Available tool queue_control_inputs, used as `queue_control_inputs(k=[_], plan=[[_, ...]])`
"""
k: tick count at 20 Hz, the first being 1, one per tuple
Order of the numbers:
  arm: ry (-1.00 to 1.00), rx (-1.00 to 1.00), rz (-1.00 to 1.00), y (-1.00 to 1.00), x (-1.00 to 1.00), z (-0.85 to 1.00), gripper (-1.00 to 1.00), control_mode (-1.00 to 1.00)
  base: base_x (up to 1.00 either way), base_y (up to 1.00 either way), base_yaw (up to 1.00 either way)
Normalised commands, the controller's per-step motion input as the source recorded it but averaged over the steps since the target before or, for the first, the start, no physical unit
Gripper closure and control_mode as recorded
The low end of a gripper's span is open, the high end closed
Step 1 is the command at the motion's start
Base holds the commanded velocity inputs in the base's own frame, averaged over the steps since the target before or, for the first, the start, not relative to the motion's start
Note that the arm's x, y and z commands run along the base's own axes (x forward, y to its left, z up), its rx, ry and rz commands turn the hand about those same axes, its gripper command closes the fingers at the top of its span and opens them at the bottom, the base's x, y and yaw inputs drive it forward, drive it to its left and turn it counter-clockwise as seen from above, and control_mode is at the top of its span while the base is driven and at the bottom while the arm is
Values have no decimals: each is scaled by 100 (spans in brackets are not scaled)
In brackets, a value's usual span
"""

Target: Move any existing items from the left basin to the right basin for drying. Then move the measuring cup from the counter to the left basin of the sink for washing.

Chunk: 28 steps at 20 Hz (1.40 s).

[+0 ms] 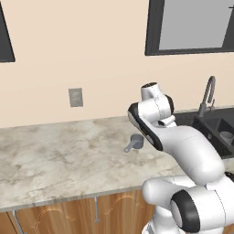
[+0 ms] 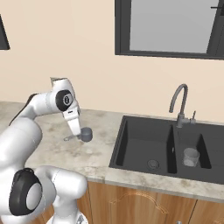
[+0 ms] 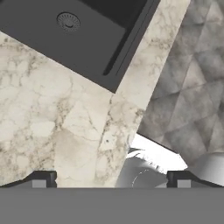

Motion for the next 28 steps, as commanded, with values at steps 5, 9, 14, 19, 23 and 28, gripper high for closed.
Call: queue_control_inputs(k=[5,9,14,19,23,28], plan=[[0,4,12,29,-2,-2,-100,-100,0,0,0],[-4,9,3,32,4,-6,-100,-100,0,0,0],[-3,10,2,29,17,-13,-100,-100,0,0,0],[0,6,0,15,38,-17,-100,-100,0,0,0],[0,2,0,18,46,-20,-100,-100,0,0,0],[0,0,0,21,40,-28,-100,-100,0,0,0]])
